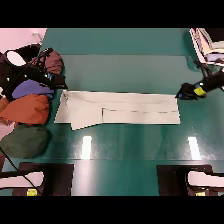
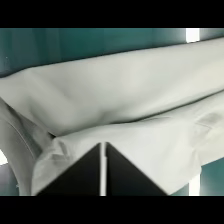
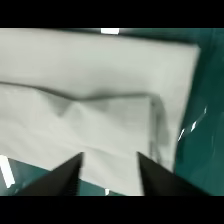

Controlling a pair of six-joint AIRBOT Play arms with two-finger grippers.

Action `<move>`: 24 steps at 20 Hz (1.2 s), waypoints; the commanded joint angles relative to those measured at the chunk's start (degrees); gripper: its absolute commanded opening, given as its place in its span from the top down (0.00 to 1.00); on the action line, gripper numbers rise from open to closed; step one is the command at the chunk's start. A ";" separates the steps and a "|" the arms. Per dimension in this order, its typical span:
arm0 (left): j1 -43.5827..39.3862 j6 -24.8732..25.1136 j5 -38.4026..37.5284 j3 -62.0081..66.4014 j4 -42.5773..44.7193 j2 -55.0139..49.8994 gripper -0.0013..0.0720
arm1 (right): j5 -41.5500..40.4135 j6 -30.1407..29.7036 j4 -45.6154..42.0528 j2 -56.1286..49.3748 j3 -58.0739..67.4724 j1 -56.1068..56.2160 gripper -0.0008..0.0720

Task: Fold the shirts.

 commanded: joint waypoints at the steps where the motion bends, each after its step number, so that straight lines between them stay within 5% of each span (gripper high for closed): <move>1: -0.04 -0.24 -2.08 0.66 -3.98 0.04 0.95 | -0.66 -2.97 4.79 2.29 -8.87 -9.94 0.09; 5: -4.17 -1.51 -0.24 0.31 -5.86 0.02 0.95 | -3.26 -8.50 16.02 -1.57 -16.96 -17.90 0.10; 11: -15.74 -7.37 6.16 0.09 -5.29 -4.07 0.95 | -4.00 -14.75 24.79 -9.44 -17.57 -13.05 0.16; 13: -19.50 -7.37 8.76 0.09 -5.42 -6.16 0.95 | -4.07 -14.80 24.28 -10.51 -15.02 -10.21 0.45; 15: -23.02 -7.54 10.75 0.24 -5.46 -8.55 0.95 | -3.15 -14.80 24.28 -10.38 -11.91 -8.22 0.91; 24: -32.04 -10.25 14.64 7.98 -6.29 -19.39 0.95 | 0.90 -7.48 24.87 3.89 6.14 2.10 0.97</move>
